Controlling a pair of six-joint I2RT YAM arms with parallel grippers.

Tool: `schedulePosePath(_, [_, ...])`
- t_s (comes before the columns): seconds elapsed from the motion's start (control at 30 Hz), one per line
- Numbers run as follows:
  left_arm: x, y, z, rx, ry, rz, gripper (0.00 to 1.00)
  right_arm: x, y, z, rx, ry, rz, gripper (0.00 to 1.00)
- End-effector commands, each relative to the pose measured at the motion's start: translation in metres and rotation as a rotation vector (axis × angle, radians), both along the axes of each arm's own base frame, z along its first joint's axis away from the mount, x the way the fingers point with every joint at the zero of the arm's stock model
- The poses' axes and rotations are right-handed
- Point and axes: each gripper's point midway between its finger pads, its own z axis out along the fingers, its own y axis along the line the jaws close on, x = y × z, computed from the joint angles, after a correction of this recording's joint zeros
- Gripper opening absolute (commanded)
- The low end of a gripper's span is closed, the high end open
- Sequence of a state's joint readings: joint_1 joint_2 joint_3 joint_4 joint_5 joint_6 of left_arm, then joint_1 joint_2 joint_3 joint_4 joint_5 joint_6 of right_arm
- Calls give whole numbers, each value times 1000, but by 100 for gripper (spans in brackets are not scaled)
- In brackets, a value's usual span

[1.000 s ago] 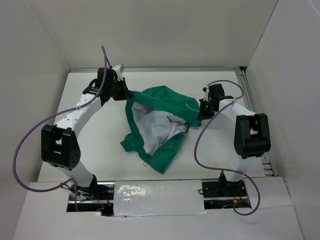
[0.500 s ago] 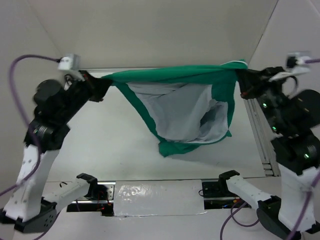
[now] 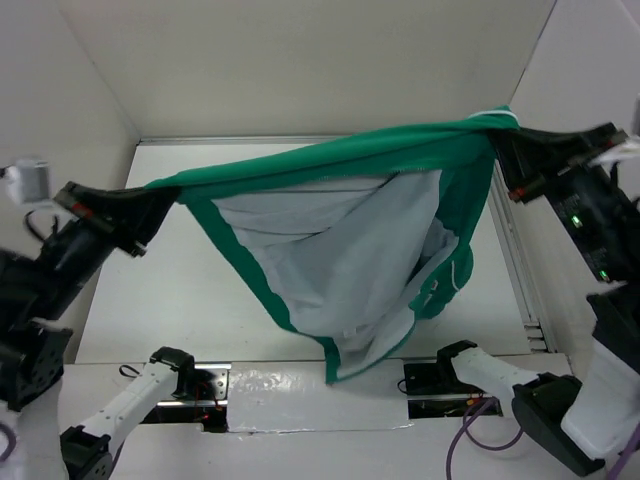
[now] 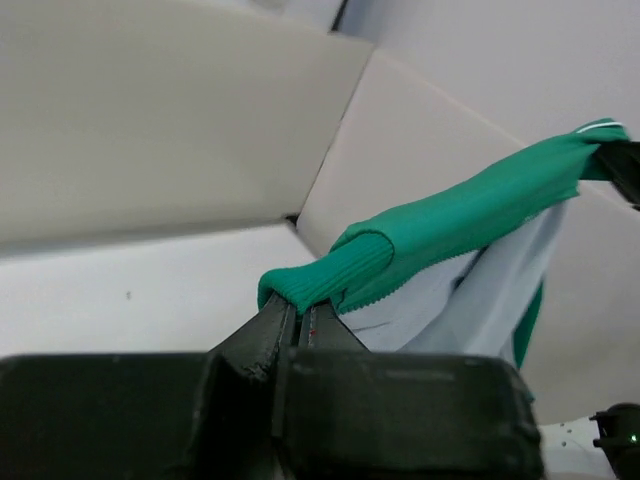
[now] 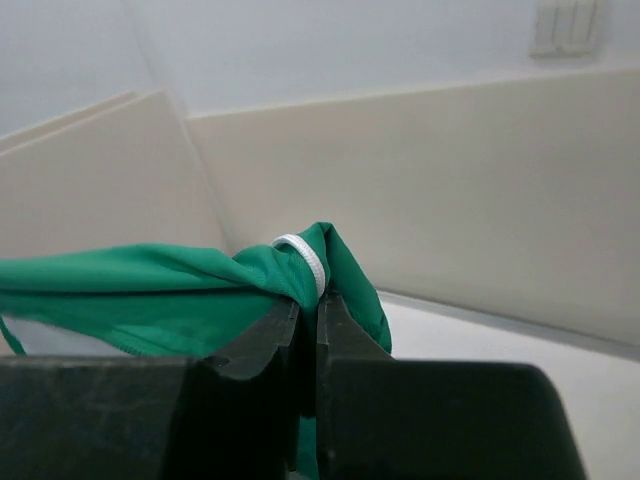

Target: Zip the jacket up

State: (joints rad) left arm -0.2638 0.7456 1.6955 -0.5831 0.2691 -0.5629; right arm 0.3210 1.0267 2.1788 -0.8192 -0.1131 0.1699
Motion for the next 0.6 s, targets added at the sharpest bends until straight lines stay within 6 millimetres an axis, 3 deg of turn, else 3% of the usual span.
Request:
schedulePosePath(0.0, [78,12,-84,-59,365,187,0,83,-21,-16,24,102,-245,0])
schedulePosePath(0.03, [100,10,-132,-47,497,224,0,123,-10,-46,-11,190,-253,0])
schedulePosePath(0.1, [121,12,-181,-77,651,286,0,166,-7,-82,-34,297,-289,0])
schedulePosePath(0.17, [139,18,-258,-67,891,400,0,239,13,-167,-147,512,-262,0])
schedulePosePath(0.2, [142,19,-285,-63,985,438,0,255,15,-186,-172,555,-265,0])
schedulePosePath(0.23, [142,18,-331,-31,1139,477,0,268,22,-212,-211,610,-243,0])
schedulePosePath(0.27, [139,17,-353,-64,1237,517,0,281,24,-234,-248,660,-238,0])
schedulePosePath(0.3, [133,12,-375,-61,1327,526,0,308,27,-281,-285,764,-254,0])
schedulePosePath(0.33, [126,9,-414,-46,1453,555,0,320,27,-296,-293,797,-276,0])
schedulePosePath(0.37, [125,5,-429,-36,1497,544,0,332,31,-317,-309,842,-268,0])
schedulePosePath(0.4, [120,-3,-451,-12,1587,516,5,352,39,-349,-330,909,-261,7])
schedulePosePath(0.43, [116,-4,-460,0,1633,519,17,358,44,-365,-341,946,-252,21])
schedulePosePath(0.47, [114,-5,-466,13,1670,517,31,364,47,-375,-355,969,-245,50])
schedulePosePath(0.5, [112,-6,-475,26,1717,532,59,370,54,-388,-354,996,-242,69])
schedulePosePath(0.53, [105,-6,-477,51,1752,541,64,371,58,-390,-352,997,-229,88])
schedulePosePath(0.57, [102,-8,-478,73,1759,536,69,369,60,-390,-349,997,-219,99])
